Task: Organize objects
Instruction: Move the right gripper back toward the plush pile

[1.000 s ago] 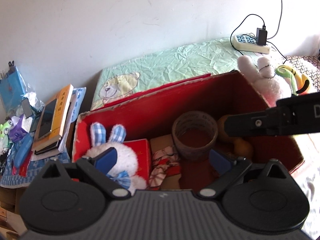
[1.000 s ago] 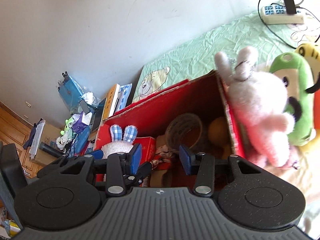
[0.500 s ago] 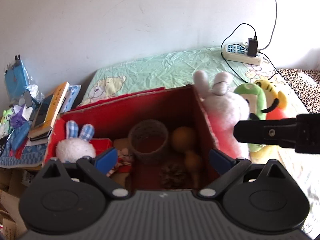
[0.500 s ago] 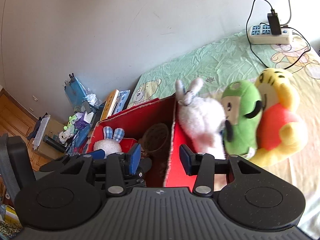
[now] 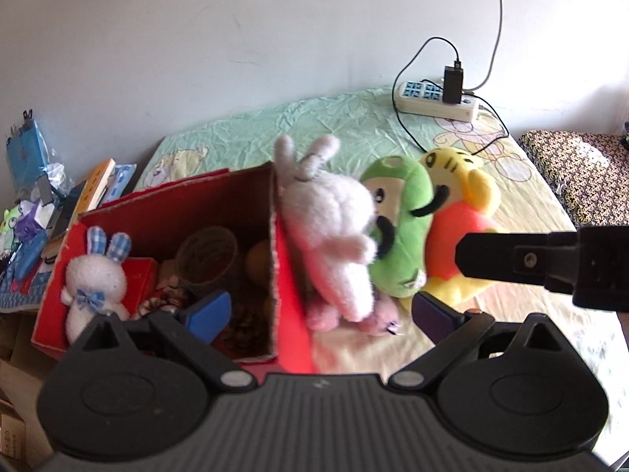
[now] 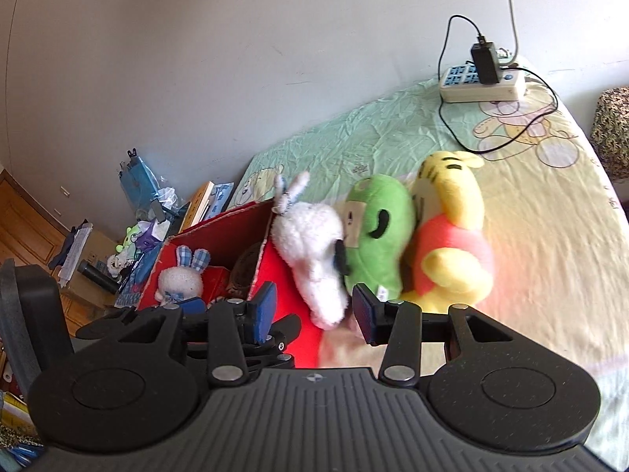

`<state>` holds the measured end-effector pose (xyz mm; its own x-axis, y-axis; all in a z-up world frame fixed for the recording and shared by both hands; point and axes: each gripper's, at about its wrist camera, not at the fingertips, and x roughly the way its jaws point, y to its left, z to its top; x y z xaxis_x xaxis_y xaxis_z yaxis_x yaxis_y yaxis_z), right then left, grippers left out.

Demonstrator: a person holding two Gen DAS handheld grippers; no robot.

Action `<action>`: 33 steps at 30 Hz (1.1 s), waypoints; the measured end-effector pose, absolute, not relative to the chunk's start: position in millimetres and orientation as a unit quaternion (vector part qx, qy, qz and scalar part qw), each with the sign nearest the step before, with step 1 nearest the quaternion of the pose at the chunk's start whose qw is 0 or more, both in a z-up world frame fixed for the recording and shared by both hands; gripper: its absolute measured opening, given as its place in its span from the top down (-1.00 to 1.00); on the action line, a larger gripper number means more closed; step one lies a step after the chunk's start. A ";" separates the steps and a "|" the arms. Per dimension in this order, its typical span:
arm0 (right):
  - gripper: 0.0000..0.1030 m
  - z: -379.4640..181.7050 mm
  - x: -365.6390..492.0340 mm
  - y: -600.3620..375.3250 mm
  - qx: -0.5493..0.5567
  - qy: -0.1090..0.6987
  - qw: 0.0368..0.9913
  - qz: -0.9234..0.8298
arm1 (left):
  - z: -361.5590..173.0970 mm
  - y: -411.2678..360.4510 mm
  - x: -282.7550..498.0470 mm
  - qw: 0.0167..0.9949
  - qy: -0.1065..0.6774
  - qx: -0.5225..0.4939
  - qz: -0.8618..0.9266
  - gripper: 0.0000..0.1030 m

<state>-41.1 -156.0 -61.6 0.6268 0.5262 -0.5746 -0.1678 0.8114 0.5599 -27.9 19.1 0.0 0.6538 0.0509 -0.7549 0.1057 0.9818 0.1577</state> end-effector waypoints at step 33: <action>0.09 -103.1 -50.1 -238.6 0.259 0.415 0.865 0.109 | -46.2 -74.0 -12.3 0.868 0.472 0.144 -0.062 -0.92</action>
<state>-50.1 -238.6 -103.1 0.6317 0.4032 -0.6621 0.0277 0.8419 0.5390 -12.3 -74.0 -46.2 0.5476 0.0283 -0.8363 0.2428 0.9510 0.1912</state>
